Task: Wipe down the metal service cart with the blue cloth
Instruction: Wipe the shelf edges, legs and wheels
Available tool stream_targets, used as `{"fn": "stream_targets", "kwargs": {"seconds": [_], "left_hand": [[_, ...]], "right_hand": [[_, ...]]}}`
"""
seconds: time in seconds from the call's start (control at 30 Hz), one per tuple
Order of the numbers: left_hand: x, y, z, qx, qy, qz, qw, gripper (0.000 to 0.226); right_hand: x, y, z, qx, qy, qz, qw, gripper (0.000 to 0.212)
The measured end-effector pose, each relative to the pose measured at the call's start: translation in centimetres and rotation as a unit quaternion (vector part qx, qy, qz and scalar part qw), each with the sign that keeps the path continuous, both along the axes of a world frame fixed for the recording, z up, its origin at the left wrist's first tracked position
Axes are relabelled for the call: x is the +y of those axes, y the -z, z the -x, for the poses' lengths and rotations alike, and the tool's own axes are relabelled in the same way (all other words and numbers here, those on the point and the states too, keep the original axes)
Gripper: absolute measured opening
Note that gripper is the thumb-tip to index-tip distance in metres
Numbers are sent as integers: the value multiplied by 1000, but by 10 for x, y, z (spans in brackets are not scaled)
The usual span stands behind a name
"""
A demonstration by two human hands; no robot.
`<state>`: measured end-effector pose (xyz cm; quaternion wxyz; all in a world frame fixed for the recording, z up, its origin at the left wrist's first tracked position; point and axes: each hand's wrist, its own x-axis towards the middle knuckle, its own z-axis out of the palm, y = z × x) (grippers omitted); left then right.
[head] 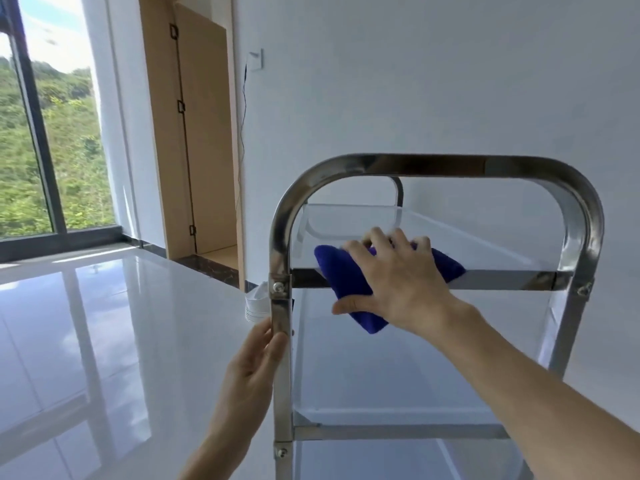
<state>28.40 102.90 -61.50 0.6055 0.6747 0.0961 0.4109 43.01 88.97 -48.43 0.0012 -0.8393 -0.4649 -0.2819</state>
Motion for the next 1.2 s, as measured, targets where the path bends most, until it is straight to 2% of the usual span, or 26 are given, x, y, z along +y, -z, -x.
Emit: {"fn": "stream_targets", "kwargs": {"seconds": [0.07, 0.17, 0.4, 0.6, 0.8, 0.93, 1.0, 1.1, 1.2], "left_hand": [[1, 0, -1, -5, 1, 8, 1000, 32], [4, 1, -3, -3, -3, 7, 1000, 35], [6, 3, -2, 12, -26, -32, 999, 32], [12, -6, 8, 27, -10, -61, 998, 27], [12, 0, 5, 17, 19, -44, 999, 27], [9, 3, 0, 17, 24, -46, 998, 27], [8, 7, -2, 2, 8, -33, 999, 31], [11, 11, -4, -3, -11, -10, 1000, 38], [12, 10, -3, -10, -22, -10, 1000, 27]], "right_hand": [[2, 3, -5, 8, -30, -32, 999, 85], [4, 8, -8, -30, -74, -77, 994, 74], [53, 8, 22, -72, -95, -37, 992, 57], [22, 14, -8, -116, -139, -76, 980, 60], [-44, 27, -64, -196, -94, -179, 959, 50], [-39, 35, -58, -237, -67, -228, 942, 38], [-15, 33, -37, -234, -89, -224, 942, 38], [31, 29, -5, -206, -109, -163, 959, 48], [48, 27, 5, -211, -114, -127, 962, 52]]}}
